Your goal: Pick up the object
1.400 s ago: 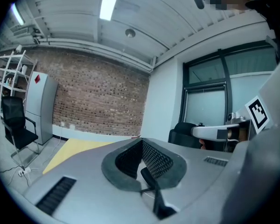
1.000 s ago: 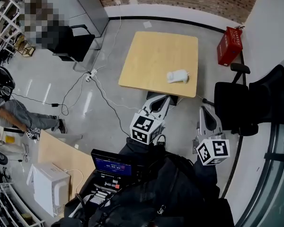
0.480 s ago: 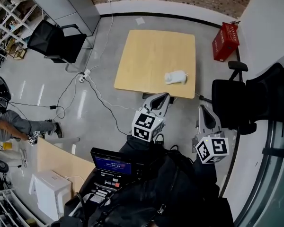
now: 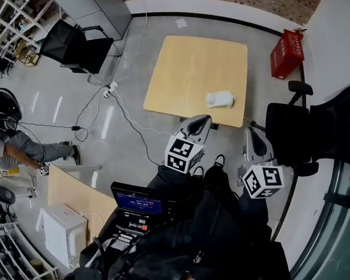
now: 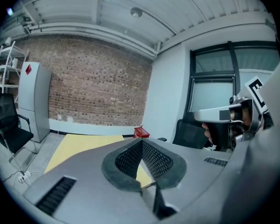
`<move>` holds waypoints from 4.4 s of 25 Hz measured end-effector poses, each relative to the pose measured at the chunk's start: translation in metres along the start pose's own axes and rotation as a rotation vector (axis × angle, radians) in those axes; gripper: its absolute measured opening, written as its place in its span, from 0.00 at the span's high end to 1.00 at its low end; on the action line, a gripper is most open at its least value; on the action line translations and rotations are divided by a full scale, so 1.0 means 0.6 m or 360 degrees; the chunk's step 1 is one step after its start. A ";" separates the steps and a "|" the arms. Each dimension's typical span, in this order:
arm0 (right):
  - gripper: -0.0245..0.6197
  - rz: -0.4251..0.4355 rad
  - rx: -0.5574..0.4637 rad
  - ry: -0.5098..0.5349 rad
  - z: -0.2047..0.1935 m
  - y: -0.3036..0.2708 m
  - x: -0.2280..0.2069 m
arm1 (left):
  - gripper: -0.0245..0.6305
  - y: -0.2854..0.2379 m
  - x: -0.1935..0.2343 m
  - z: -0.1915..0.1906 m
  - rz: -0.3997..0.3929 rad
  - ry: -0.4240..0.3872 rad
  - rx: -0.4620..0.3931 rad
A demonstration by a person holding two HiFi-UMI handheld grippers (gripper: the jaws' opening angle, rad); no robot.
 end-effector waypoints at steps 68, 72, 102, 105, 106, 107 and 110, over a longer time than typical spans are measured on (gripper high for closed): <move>0.95 -0.0271 0.0406 -0.0265 -0.019 -0.145 -0.289 | 0.75 -0.550 0.105 -0.278 0.0353 -0.1251 0.1047; 0.95 -0.0269 0.0394 -0.0257 -0.017 -0.139 -0.291 | 0.79 -0.541 0.106 -0.258 0.0367 -0.1151 0.0965; 0.95 0.0271 -0.0081 0.0114 0.176 -0.190 -0.113 | 0.80 -0.114 0.142 0.205 0.0546 0.0043 -0.0384; 0.95 0.0286 -0.0115 0.0132 0.187 -0.190 -0.106 | 0.80 -0.091 0.140 0.221 0.0541 -0.0008 -0.0423; 0.95 0.0288 -0.0125 0.0136 0.190 -0.190 -0.106 | 0.80 -0.084 0.141 0.226 0.0540 -0.0022 -0.0438; 0.95 0.0289 -0.0136 0.0139 0.194 -0.190 -0.105 | 0.80 -0.077 0.141 0.231 0.0538 -0.0032 -0.0452; 0.95 0.0285 -0.0159 0.0146 0.202 -0.188 -0.104 | 0.80 -0.060 0.141 0.242 0.0529 -0.0046 -0.0486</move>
Point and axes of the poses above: the fingertips, and each gripper's own axes: y backward along the fingers, x to its left, z out of its top, the point moved 6 cm from there along y, backward along the fingers, and after that the axes turned 12 degrees about x, right-handed, at the moved point
